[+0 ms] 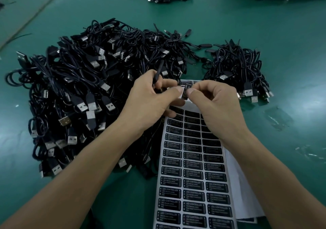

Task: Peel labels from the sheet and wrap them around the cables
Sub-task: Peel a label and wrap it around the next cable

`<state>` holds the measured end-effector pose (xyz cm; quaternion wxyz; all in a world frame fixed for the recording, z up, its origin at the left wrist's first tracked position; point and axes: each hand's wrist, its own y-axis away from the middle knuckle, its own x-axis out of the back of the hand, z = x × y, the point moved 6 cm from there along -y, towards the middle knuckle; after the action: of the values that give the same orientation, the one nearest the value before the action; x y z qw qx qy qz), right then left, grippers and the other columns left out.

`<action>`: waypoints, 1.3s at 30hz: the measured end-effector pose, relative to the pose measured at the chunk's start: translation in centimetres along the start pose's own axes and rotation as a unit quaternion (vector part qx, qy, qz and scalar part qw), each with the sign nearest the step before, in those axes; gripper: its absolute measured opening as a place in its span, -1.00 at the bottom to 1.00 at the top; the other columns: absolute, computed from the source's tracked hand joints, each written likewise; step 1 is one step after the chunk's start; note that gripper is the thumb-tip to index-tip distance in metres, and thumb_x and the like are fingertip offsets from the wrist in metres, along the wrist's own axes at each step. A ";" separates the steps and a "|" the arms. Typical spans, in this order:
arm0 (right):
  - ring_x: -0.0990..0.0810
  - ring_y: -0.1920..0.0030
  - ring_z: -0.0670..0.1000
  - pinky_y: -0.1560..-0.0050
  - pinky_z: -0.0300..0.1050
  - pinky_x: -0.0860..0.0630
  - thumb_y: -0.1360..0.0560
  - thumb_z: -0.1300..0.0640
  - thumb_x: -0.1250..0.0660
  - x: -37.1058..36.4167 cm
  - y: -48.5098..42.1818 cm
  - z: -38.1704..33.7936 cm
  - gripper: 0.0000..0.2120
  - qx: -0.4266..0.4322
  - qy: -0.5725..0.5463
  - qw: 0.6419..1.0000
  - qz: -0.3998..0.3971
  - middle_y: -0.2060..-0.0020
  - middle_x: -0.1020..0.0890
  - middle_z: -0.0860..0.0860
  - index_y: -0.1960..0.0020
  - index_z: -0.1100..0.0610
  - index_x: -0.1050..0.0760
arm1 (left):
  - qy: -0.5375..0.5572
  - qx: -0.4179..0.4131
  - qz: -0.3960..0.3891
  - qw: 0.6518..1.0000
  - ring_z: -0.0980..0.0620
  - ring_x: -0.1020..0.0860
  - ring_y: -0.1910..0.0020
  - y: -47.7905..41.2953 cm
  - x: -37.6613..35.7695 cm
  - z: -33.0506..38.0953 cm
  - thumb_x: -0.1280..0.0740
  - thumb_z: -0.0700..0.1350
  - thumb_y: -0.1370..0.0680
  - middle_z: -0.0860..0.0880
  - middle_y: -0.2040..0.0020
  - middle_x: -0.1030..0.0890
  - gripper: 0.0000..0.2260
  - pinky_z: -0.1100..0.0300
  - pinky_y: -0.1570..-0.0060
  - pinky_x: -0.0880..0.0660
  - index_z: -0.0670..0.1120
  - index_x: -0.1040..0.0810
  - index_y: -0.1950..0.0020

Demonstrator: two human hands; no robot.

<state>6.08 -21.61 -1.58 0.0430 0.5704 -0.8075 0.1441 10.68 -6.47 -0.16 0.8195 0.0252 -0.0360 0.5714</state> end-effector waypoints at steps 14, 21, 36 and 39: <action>-0.40 0.37 -0.14 0.31 -0.27 -0.40 -0.54 0.19 -0.43 1.8 -0.8 -0.4 -0.86 0.033 -0.063 0.997 0.030 0.39 -0.54 -0.12 0.19 0.05 -0.62 | -0.031 0.000 -0.116 0.993 0.12 -0.30 0.52 0.3 -1.1 0.8 -0.04 0.11 -0.71 0.04 0.45 -0.31 -0.53 0.30 0.52 -0.34 -0.07 -0.68 0.04; -0.56 0.23 -0.08 0.17 -0.19 -0.50 -0.45 0.11 -0.46 -1.2 0.3 -0.6 -0.90 -0.099 -0.340 0.931 -0.090 0.28 -0.59 -0.03 0.23 0.05 -0.59 | -0.026 0.056 -0.113 0.992 0.12 -0.17 0.56 0.5 -1.4 -0.2 -0.10 -0.17 -0.61 0.09 0.52 -0.22 -0.80 0.29 0.55 -0.19 -0.09 -0.31 0.23; -0.50 0.24 -0.08 0.18 -0.20 -0.42 -0.33 0.11 -0.45 -0.6 0.1 0.1 -0.89 -0.115 -0.306 0.945 -0.013 0.31 -0.58 -0.01 0.20 0.13 -0.62 | -0.058 0.025 -0.104 0.993 0.01 -0.61 0.48 0.4 -1.0 -0.1 -0.41 -0.07 -0.58 0.02 0.35 -0.62 -0.87 0.25 0.51 -0.48 -0.08 -0.58 0.13; -0.53 0.20 -0.09 0.17 -0.21 -0.44 -0.35 0.10 -0.46 -0.5 0.2 0.1 -0.92 -0.111 -0.300 0.947 -0.011 0.29 -0.60 -0.03 0.20 0.09 -0.64 | -0.047 0.018 -0.093 0.994 0.00 -0.64 0.44 0.3 -0.8 0.0 -0.41 -0.14 -0.58 -0.02 0.34 -0.64 -0.90 0.24 0.47 -0.53 -0.15 -0.63 0.10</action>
<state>6.11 -21.14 -1.85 -0.1366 0.5880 -0.7874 -0.1250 10.12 -7.15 -0.21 0.8656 0.0704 -0.0615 0.4919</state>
